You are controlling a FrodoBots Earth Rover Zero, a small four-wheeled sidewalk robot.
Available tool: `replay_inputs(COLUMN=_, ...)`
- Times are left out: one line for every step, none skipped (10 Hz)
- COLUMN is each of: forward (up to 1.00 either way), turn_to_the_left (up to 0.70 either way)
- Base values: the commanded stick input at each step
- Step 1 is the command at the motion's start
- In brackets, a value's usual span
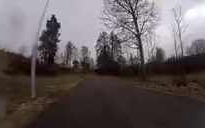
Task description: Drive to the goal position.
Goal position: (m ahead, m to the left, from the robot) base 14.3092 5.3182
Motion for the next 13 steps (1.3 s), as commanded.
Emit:
replay_inputs(forward=0.70, turn_to_the_left=0.00)
replay_inputs(forward=0.70, turn_to_the_left=0.00)
replay_inputs(forward=0.70, turn_to_the_left=0.00)
replay_inputs(forward=0.70, turn_to_the_left=0.00)
replay_inputs(forward=0.70, turn_to_the_left=0.00)
replay_inputs(forward=0.70, turn_to_the_left=0.00)
replay_inputs(forward=0.70, turn_to_the_left=0.00)
replay_inputs(forward=0.70, turn_to_the_left=0.00)
replay_inputs(forward=0.70, turn_to_the_left=0.00)
replay_inputs(forward=0.70, turn_to_the_left=0.00)
replay_inputs(forward=0.70, turn_to_the_left=0.00)
replay_inputs(forward=0.70, turn_to_the_left=0.00)
replay_inputs(forward=0.70, turn_to_the_left=0.00)
